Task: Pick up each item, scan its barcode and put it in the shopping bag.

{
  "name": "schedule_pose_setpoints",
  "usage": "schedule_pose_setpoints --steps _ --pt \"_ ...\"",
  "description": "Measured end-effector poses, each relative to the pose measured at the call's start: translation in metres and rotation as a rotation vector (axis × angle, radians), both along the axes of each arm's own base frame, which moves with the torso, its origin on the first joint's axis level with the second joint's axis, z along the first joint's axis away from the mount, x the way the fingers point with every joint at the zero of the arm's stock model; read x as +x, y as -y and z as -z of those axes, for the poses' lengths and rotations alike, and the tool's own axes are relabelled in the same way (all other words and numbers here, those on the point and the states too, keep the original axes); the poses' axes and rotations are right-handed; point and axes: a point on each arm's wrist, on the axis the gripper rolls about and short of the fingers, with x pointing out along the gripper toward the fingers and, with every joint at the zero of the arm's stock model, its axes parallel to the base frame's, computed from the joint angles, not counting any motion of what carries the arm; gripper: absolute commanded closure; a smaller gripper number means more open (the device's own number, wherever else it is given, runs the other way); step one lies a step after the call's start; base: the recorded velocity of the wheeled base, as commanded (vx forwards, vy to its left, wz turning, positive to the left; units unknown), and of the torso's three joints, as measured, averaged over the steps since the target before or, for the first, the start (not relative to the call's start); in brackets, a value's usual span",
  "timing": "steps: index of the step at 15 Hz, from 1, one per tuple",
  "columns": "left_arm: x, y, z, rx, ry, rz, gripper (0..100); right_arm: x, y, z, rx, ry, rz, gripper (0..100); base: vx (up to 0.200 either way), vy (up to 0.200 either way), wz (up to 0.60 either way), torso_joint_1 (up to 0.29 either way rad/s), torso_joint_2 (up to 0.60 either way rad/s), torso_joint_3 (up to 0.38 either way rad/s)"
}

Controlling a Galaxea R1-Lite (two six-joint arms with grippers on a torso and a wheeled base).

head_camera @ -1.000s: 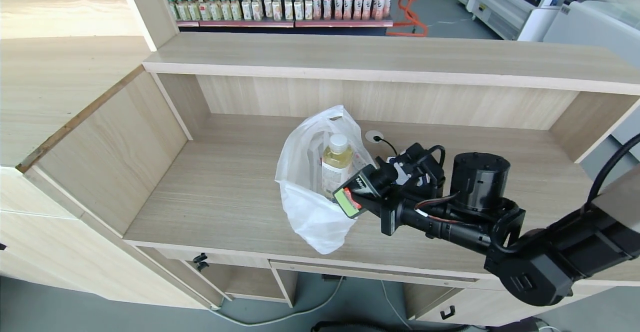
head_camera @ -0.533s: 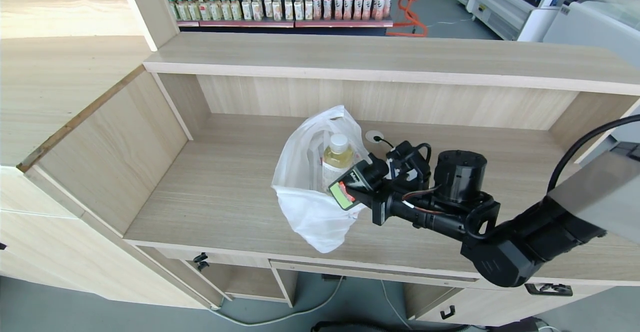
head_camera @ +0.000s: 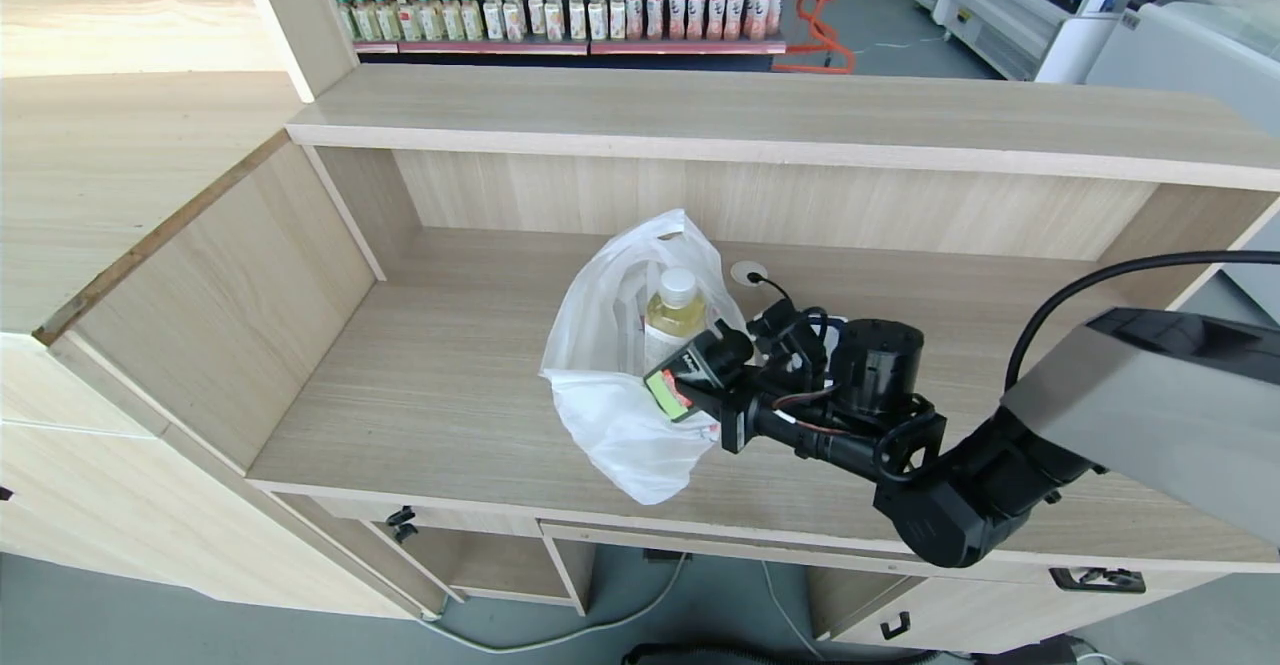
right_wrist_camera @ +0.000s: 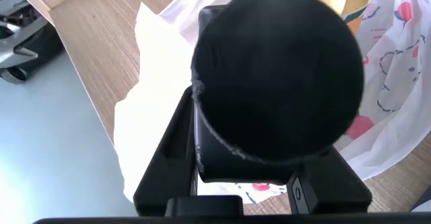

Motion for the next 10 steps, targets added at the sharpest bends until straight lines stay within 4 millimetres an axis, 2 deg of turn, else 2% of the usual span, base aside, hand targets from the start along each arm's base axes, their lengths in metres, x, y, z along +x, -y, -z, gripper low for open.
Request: schedule_pose_setpoints --steps 6,7,10 --pt "0.0 0.0 0.0 0.0 0.0 0.0 0 0.008 0.001 0.022 -0.051 0.054 0.006 100 0.0 0.0 0.0 0.0 0.0 0.0" --pt "0.0 0.0 0.0 0.0 0.0 0.0 0 0.01 0.002 0.024 -0.054 0.055 0.009 0 0.0 0.0 0.0 0.0 0.0 0.0" --pt "0.0 0.0 0.0 0.0 0.0 0.0 0 0.015 0.001 0.025 -0.044 0.058 0.014 0 0.0 0.0 0.0 0.0 0.0 0.0"
